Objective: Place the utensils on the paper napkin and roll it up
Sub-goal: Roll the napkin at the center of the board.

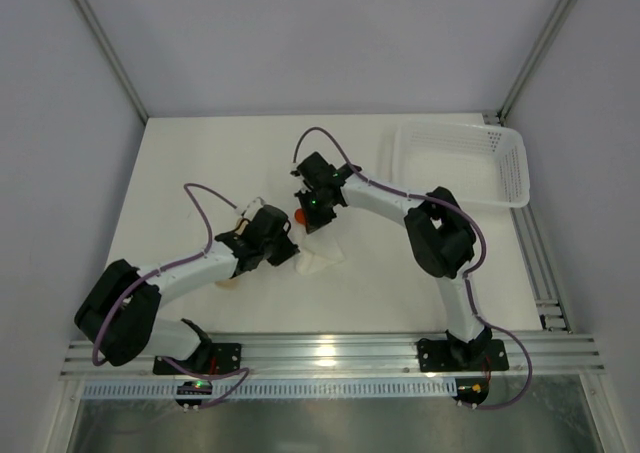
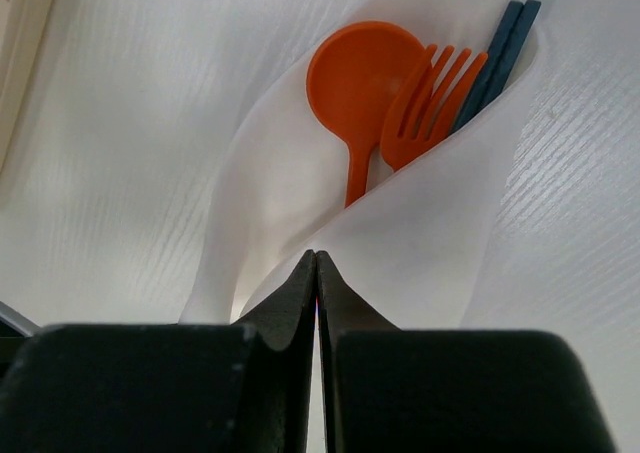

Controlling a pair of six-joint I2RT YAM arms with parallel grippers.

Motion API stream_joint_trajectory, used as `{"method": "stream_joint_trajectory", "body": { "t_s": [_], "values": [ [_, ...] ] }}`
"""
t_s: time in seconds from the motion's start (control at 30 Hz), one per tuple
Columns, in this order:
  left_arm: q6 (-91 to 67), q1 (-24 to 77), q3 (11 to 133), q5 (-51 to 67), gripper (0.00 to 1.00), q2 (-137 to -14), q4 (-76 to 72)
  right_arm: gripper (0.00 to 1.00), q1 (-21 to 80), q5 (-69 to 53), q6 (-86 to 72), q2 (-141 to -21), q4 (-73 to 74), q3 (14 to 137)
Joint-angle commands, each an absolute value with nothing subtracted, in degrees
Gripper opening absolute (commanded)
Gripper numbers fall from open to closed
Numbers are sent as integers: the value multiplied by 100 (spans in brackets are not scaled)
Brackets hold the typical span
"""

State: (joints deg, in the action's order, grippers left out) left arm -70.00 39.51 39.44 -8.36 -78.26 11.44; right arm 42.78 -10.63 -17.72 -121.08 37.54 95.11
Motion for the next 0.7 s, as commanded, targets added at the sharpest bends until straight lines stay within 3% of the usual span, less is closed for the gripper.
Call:
{"method": "stream_joint_trajectory", "body": {
  "t_s": [0.0,0.67],
  "values": [
    [-6934,3973,4034,-941,0,-7805,1090,4,4271,-1090,-1740,-11725,3516,9369],
    [-6926,3973,4192,-958,0,-7664,1195,4,4271,-1160,-1793,-11979,3252,9070]
  ]
}}
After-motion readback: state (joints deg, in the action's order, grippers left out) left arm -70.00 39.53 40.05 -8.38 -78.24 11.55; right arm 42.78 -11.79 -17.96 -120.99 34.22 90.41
